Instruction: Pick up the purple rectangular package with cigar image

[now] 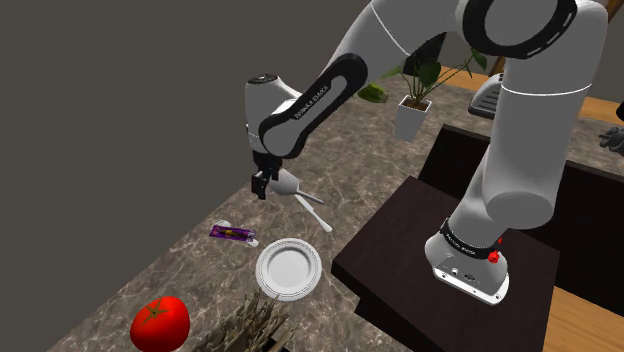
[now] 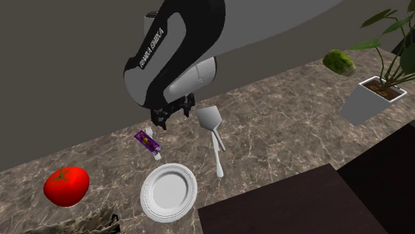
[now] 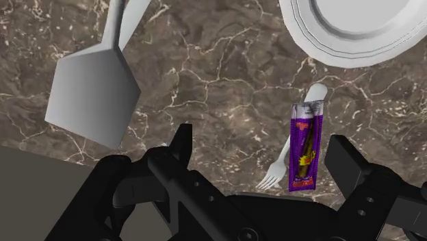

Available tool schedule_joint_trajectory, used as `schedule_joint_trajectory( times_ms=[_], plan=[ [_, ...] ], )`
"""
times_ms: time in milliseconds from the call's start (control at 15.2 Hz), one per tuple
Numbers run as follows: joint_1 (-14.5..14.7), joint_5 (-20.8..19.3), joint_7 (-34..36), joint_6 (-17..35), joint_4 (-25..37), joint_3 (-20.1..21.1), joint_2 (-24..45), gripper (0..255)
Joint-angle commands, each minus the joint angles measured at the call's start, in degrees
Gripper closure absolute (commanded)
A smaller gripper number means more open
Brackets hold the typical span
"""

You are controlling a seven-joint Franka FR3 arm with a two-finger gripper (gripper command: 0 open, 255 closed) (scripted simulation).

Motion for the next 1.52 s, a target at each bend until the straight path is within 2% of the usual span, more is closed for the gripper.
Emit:
schedule_joint_trajectory(
  times_ms=[0, 396, 792, 1386, 1452],
  plan=[
    [1.0, -0.7, 0.4, 1.2, 3.2, 0.3, 4.3, 0],
    [4.3, -2.6, 1.1, 3.2, 13.6, 0.7, 16.4, 0],
    [7.7, -3.9, 1.1, 3.0, 25.4, 0.9, 27.6, 0],
    [8.3, -4.5, 1.0, 6.0, 27.2, 0.2, 32.5, 0],
    [8.3, -4.5, 1.0, 6.1, 27.0, 0.2, 32.4, 255]
  ],
)
